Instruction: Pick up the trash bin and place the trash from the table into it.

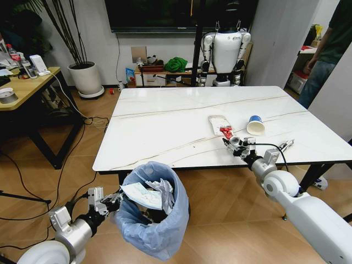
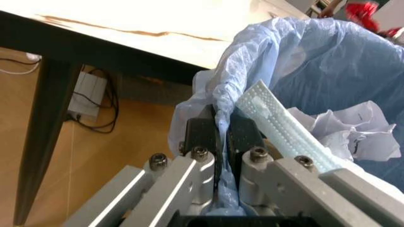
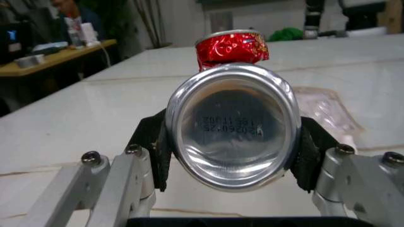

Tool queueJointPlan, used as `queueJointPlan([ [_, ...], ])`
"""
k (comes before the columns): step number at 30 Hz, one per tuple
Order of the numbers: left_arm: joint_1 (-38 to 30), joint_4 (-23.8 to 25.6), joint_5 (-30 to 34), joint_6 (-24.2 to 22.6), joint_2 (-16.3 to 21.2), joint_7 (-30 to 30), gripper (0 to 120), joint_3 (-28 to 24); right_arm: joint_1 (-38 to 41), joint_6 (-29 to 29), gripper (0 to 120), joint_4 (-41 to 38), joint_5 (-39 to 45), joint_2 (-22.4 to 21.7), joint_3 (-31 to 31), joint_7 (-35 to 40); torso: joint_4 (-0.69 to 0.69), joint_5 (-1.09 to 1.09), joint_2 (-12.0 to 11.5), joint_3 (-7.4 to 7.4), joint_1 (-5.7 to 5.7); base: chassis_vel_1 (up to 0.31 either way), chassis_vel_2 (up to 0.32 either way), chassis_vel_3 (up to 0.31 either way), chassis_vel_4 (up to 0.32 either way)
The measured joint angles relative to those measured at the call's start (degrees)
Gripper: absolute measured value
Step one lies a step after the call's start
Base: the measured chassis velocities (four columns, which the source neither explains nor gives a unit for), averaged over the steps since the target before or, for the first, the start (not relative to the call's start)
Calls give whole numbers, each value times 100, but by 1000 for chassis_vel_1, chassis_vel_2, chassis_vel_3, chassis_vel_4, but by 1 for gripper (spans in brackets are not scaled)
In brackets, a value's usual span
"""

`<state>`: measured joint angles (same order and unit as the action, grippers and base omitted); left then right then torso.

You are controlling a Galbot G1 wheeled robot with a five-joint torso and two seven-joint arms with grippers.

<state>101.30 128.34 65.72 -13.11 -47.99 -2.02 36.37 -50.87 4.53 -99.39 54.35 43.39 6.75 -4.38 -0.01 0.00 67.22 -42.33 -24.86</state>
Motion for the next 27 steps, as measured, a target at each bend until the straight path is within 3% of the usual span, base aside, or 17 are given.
queueJointPlan([
  [7,-40,-20,17,1,-8,0,0,-24,409,-192,50,-647,488,-615,-392,-589,0,0,0,0,0,0,0,0,0],
  [11,-51,-23,17,1,-28,4,0,-43,1020,-409,50,-1000,756,-933,-1148,-834,1,-2,0,0,1,0,0,0,0],
  [12,-51,-23,17,1,-28,4,0,-43,1020,-409,50,-1000,756,-933,-1148,-834,1,-2,0,0,1,0,0,0,0],
  [18,-61,-24,10,1,-58,23,0,-40,1967,-615,50,-1492,910,-1001,-2644,-1170,1,0,0,-1,1,0,0,0,0],
  [27,-89,-69,4,3,-83,35,0,-45,2533,-591,50,-1943,861,-1019,-3773,-1407,1,0,0,-1,1,0,0,0,0],
])
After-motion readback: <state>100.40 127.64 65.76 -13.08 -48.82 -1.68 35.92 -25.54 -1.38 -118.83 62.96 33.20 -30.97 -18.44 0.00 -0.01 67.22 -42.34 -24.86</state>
